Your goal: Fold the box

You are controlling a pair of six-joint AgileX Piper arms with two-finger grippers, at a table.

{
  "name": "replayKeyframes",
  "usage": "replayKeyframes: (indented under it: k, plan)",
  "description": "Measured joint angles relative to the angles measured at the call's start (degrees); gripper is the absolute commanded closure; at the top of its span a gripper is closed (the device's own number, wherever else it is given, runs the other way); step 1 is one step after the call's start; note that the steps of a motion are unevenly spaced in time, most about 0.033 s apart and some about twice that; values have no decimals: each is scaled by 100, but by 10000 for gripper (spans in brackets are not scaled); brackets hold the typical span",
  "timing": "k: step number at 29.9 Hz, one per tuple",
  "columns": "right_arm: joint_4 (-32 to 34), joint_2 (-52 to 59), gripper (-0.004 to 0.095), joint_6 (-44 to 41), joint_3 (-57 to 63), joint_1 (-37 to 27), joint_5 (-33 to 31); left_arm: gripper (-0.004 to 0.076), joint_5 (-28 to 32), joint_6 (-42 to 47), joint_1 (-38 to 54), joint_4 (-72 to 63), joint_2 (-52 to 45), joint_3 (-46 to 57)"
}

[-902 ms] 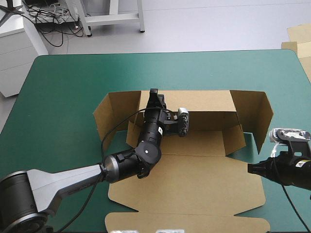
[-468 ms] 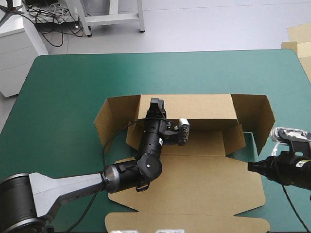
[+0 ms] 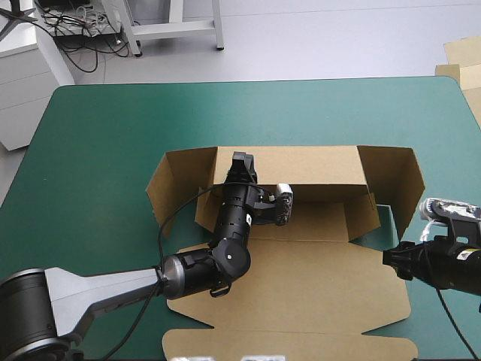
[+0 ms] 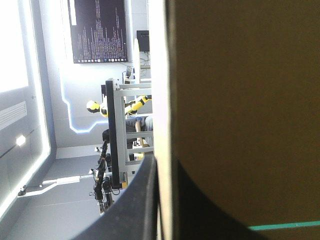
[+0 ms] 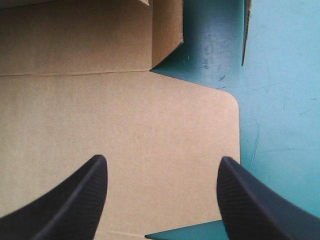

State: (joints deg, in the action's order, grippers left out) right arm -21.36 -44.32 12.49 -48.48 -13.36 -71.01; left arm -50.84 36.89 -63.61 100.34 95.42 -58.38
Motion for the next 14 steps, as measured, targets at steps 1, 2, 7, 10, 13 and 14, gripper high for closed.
replayKeyframes:
  k: [1, 2, 7, 10, 13, 14]
  plan:
    - [0, 0, 309, 3, 0, 0, 0, 734, 0, 0, 0, 0, 0, 0]
    - [-7, 0, 309, 3, 0, 0, 0, 734, 0, 0, 0, 0, 0, 0]
    - [-37, 0, 309, -15, 0, 0, 68, 734, 0, 0, 0, 0, 0, 0]
    - [-37, 0, 309, -52, -16, 0, 175, 734, 0, 0, 0, 0, 0, 0]
    - [-43, -13, 309, -59, -281, 0, 259, 734, 0, 0, 0, 0, 0, 0]
    - [-43, -52, 309, -96, -463, 0, 272, 734, 0, 0, 0, 0, 0, 0]
